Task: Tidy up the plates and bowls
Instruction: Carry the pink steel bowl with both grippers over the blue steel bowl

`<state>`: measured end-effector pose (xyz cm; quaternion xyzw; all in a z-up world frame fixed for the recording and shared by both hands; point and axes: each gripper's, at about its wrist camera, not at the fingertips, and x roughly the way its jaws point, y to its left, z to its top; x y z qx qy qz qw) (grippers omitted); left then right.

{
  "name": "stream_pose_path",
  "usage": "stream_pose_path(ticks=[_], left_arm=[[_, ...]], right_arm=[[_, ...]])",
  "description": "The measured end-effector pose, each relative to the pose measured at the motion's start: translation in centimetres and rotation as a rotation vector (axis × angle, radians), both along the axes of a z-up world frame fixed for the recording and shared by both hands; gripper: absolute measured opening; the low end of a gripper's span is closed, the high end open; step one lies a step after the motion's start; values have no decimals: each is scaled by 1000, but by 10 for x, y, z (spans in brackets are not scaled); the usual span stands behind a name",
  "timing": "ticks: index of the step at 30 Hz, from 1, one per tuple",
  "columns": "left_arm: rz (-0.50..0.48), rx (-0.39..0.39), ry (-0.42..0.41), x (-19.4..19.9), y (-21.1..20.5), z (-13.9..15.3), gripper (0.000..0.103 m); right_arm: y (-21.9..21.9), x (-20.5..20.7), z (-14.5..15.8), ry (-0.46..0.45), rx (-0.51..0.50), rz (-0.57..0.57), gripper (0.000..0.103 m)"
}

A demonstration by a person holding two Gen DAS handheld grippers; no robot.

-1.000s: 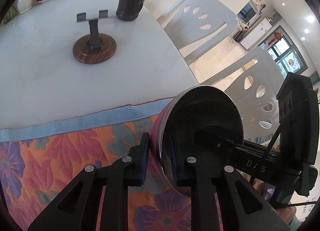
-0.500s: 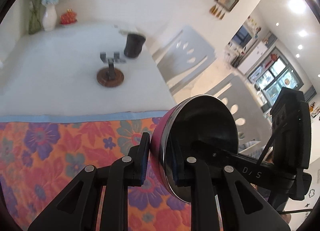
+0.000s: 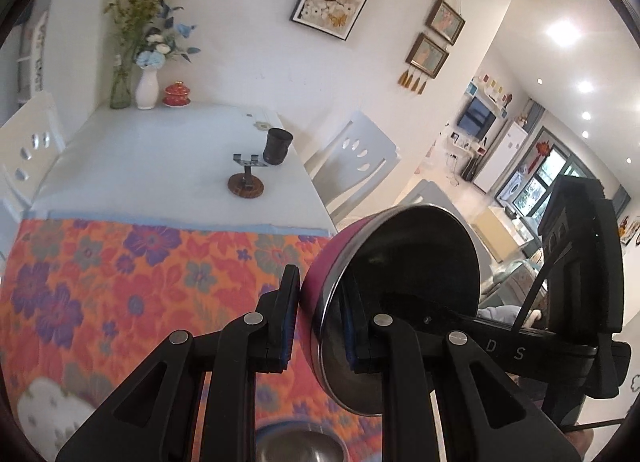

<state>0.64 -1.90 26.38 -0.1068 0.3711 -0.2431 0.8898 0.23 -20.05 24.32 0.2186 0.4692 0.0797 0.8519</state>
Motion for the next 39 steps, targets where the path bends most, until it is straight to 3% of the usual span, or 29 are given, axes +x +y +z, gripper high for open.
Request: stream_pose_path(ticks=[9, 15, 25, 32, 39], left_arm=[[33, 18, 29, -75, 16, -12, 16], [52, 41, 117, -91, 19, -53, 16], [46, 68, 279, -95, 19, -126, 16], [32, 96, 320, -89, 14, -143, 16], [34, 193, 308, -86, 10, -148, 21]], right_arm=[[22, -87, -6, 42, 19, 22, 28], [28, -114, -46, 153, 63, 32, 28], [28, -116, -123, 317, 39, 33, 28], [27, -111, -144, 365, 27, 29, 28], [33, -104, -158, 413, 33, 40, 28]])
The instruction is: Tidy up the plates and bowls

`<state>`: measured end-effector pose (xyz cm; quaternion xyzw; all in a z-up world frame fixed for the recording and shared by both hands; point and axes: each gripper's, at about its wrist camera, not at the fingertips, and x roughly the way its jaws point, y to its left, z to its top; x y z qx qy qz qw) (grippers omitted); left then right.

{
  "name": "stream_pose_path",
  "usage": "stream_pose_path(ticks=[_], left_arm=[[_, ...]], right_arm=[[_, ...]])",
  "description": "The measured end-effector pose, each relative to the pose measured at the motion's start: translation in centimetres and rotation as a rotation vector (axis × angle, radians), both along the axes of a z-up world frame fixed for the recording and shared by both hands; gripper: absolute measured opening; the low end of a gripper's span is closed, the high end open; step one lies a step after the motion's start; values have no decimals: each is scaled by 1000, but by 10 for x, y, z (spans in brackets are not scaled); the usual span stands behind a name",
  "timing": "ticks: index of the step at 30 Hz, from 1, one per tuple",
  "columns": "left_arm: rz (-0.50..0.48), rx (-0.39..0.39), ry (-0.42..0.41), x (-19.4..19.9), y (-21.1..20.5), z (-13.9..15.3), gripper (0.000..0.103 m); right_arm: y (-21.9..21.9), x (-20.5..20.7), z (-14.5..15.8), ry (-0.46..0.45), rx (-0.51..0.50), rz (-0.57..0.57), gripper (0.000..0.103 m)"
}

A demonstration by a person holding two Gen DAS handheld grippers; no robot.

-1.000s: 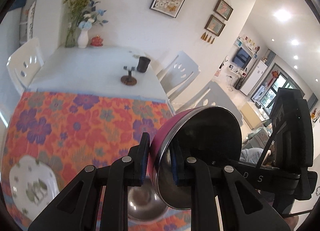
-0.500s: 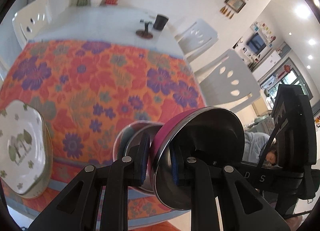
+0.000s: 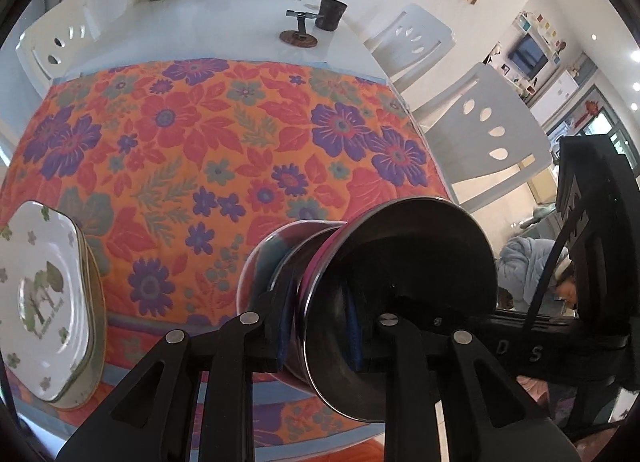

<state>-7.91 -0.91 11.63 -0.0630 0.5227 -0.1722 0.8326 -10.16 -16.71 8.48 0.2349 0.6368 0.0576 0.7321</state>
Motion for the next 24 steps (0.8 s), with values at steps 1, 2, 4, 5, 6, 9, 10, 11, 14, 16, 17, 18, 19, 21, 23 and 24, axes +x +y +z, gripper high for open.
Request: stream_pose_path(ticks=[1, 2, 4, 5, 6, 9, 10, 11, 14, 16, 17, 18, 19, 21, 23, 24], left_arm=[[10, 3, -6, 1, 4, 2, 22], [20, 2, -14, 2, 8, 4, 23], [39, -12, -39, 3, 20, 12, 23], [48, -13, -48, 4, 25, 16, 23], [59, -14, -54, 5, 30, 19, 23], [84, -33, -48, 5, 43, 24, 23], [90, -36, -48, 4, 46, 26, 23], [92, -36, -51, 2, 48, 28, 23], [80, -11, -86, -11, 48, 39, 23], [69, 2, -110, -20, 47, 45, 23], [65, 2, -122, -25, 48, 50, 23], [62, -2, -135, -31, 50, 55, 23], [59, -9, -151, -37, 52, 62, 23], [59, -15, -182, -47, 56, 74, 29], [70, -27, -231, -59, 62, 91, 30], [75, -38, -245, -63, 64, 98, 34]], right_arm=[[-2, 0, 0, 3, 10, -3, 28], [-5, 1, 0, 1, 14, -8, 28], [-12, 3, 4, -14, 3, -15, 28], [-15, 4, 7, -22, 2, -15, 28], [-18, 4, 10, -34, 2, -17, 28], [-20, 4, 15, -51, -11, -13, 28], [-20, 3, 14, -51, -14, -11, 28], [-19, 2, 12, -45, -12, -9, 28], [-20, -1, 6, -33, 2, -11, 28], [-20, -4, 6, -26, 6, -22, 28], [-19, -4, 8, -24, 7, -29, 28], [-18, -5, 13, -33, 9, -35, 28], [-16, -6, 19, -48, 10, -41, 28], [-13, -9, 43, -116, -3, -42, 28], [-10, -15, 70, -202, -26, -41, 28], [-8, -21, 85, -252, -40, -39, 28]])
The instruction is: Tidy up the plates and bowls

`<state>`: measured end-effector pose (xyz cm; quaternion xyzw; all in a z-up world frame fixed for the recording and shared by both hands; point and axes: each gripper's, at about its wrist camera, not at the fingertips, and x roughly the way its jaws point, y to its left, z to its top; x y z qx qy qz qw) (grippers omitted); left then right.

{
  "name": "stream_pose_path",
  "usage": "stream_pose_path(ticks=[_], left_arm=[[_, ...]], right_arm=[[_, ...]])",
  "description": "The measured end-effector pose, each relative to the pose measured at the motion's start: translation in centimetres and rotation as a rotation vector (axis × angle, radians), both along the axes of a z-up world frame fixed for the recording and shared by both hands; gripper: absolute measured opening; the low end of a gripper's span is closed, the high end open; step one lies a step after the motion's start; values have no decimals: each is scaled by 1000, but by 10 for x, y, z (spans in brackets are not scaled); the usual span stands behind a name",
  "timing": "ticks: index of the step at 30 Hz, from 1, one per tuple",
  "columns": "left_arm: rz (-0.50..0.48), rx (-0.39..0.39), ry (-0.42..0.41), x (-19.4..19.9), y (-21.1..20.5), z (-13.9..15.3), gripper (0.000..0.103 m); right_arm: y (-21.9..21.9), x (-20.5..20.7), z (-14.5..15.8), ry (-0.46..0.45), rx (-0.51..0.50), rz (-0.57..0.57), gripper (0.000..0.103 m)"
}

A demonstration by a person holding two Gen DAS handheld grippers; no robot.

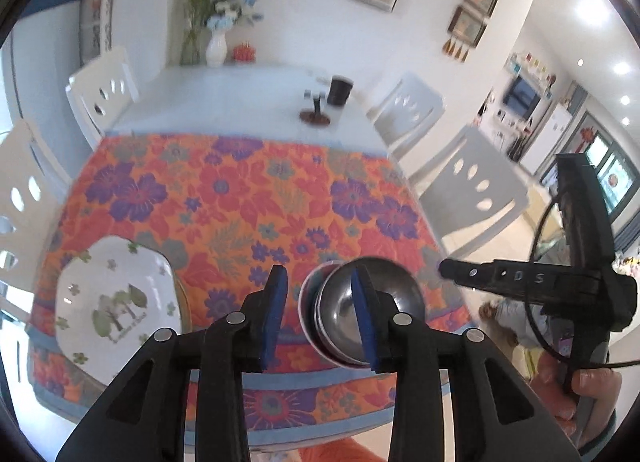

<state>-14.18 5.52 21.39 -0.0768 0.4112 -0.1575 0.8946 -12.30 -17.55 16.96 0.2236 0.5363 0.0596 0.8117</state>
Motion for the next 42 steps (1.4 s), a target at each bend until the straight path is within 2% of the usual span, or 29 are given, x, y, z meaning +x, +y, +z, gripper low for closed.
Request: stream_pose_path(ticks=[1, 2, 3, 4, 5, 7, 9, 10, 13, 21, 25, 28, 31, 36, 39, 42], left_arm=[[5, -18, -11, -4, 4, 8, 40], [11, -39, -20, -8, 7, 14, 54], [16, -64, -32, -11, 11, 22, 64], [19, -91, -55, -15, 15, 28, 79], [23, -116, -80, -19, 18, 35, 82], [22, -148, -96, -22, 21, 40, 83], [15, -166, -73, -19, 22, 37, 83], [12, -172, -59, -17, 22, 31, 83], [11, -175, 8, -4, 17, 6, 83], [1, -185, 272, 39, -7, -93, 81], [35, -261, 389, 48, -7, -140, 81], [39, -282, 422, 54, -9, -155, 81], [32, -271, 424, 60, -13, -160, 81], [25, -265, 430, 69, -18, -167, 75], [24, -271, 450, 72, -21, -174, 67], [24, -273, 460, 71, -22, -180, 67]], right_arm=[[2, -6, 15, -50, -16, 0, 30], [4, -11, 26, -87, -27, -1, 33], [6, -18, 42, -141, -40, -4, 41], [7, -24, 54, -188, -50, -6, 54], [8, -32, 68, -247, -59, -12, 60], [9, -45, 91, -349, -79, -16, 79], [11, -52, 106, -411, -121, -11, 90], [12, -51, 107, -412, -131, -9, 92], [14, -42, 93, -356, -149, 11, 92], [-2, -12, -20, -38, -113, 43, 92], [-8, -3, -63, 50, -41, 62, 90], [-8, 8, -83, 71, 30, 87, 88], [-17, 17, -102, 46, 121, 99, 86], [-24, 25, -123, 85, 124, 109, 78], [-25, 27, -131, 95, 137, 119, 73], [-22, 29, -136, 94, 132, 137, 69]])
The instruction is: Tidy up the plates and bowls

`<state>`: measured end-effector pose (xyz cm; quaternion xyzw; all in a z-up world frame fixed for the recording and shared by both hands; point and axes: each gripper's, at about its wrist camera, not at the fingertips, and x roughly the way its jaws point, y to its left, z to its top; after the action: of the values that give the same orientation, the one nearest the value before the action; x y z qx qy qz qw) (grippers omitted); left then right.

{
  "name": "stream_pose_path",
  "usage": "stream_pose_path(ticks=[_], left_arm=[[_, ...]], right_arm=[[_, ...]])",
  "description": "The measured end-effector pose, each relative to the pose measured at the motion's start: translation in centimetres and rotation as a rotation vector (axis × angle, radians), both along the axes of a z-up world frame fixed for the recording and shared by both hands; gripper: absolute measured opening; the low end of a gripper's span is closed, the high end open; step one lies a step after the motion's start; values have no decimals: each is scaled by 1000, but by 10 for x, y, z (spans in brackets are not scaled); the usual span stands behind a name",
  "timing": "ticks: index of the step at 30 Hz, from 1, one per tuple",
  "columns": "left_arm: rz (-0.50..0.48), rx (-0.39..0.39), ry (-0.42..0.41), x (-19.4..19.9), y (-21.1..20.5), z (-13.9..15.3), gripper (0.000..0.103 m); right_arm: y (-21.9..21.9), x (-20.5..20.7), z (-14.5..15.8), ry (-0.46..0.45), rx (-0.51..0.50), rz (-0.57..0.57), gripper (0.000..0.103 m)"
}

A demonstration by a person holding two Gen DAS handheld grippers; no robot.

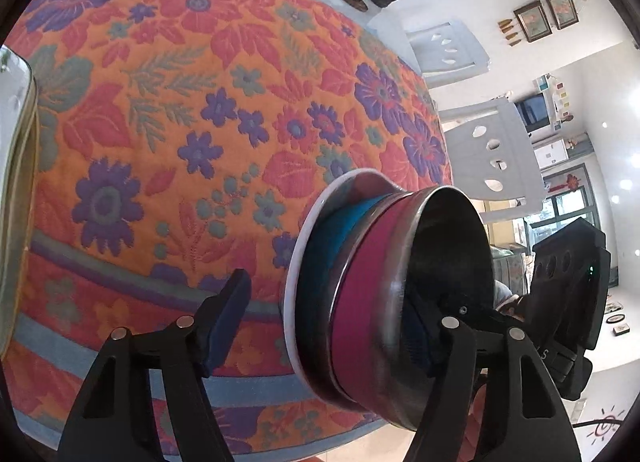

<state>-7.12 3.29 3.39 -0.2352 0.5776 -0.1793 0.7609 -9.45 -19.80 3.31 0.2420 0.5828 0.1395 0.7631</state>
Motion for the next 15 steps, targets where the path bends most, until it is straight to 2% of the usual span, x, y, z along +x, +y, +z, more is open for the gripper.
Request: stream_pose_path(ticks=[5, 7, 9, 12, 15], left_arm=[[2, -14, 0, 0, -2, -3, 65], [-1, -26, -1, 1, -3, -4, 53], [0, -17, -4, 1, -5, -5, 47], [9, -16, -18, -1, -5, -4, 46], [29, -12, -23, -2, -5, -3, 44]], right_arm=[[1, 3, -5, -2, 10, 27, 67], [4, 5, -6, -5, 11, 38, 67], [7, 7, -7, -5, 22, 46, 66], [15, 8, -8, -4, 41, 64, 64], [23, 6, -8, -9, 60, 85, 58]])
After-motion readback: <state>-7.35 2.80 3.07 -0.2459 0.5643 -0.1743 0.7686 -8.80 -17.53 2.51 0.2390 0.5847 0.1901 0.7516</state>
